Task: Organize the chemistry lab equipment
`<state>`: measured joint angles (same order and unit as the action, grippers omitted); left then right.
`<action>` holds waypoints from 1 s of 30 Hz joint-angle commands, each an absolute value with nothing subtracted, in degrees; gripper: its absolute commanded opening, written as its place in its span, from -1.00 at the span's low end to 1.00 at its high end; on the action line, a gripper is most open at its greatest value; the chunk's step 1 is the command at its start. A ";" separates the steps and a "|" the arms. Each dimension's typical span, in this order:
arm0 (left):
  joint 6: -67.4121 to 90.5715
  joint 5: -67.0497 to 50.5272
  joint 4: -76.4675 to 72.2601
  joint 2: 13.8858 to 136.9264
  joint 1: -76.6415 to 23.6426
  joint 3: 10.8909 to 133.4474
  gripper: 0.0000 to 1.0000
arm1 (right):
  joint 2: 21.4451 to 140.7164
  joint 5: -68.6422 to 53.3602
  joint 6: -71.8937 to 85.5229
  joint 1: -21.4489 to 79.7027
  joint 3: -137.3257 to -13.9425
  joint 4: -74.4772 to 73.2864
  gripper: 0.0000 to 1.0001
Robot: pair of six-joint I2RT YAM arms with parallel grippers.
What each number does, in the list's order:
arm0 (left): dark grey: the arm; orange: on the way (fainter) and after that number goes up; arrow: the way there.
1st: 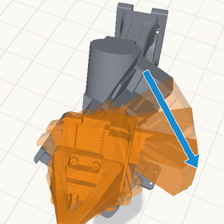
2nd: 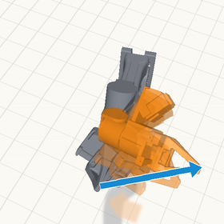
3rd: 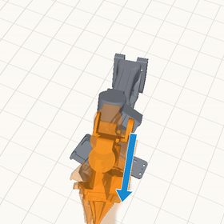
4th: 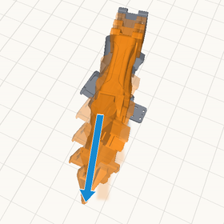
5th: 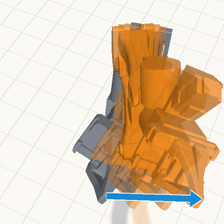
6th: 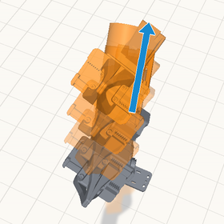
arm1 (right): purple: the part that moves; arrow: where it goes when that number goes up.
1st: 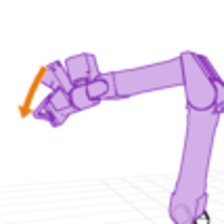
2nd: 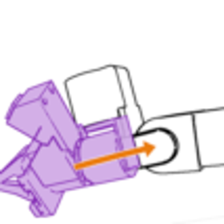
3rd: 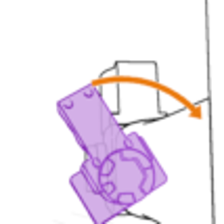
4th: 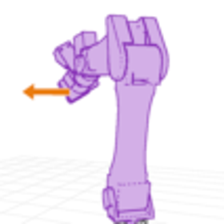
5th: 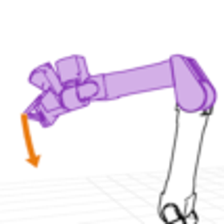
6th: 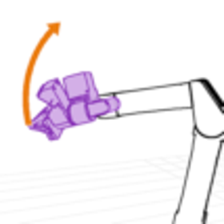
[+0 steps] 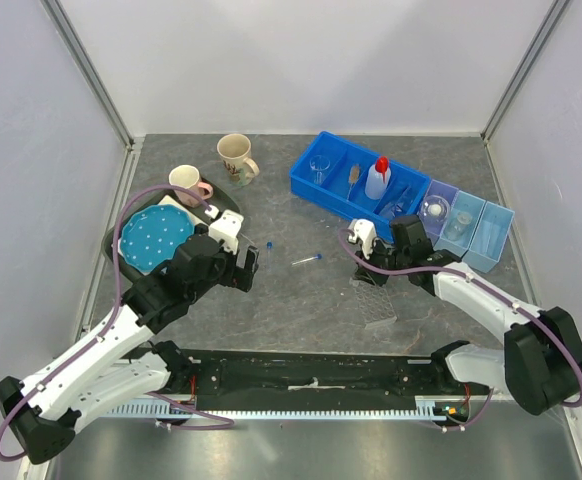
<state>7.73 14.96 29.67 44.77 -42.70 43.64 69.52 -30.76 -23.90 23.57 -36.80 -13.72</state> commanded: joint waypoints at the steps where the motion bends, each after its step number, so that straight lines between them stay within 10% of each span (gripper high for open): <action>1: 5.63 15.82 27.69 43.86 -42.28 43.42 1.00 | 70.22 -30.50 -25.75 24.17 -36.47 -11.08 -0.69; 30: 9.13 0.72 26.11 52.10 -36.93 44.91 0.99 | 59.50 -50.54 -35.68 9.23 -42.89 -25.84 0.79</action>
<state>7.62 8.93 28.84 48.40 -39.90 43.05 61.49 -44.16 -33.32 10.72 -41.32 -22.94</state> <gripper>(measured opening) 0.994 0.878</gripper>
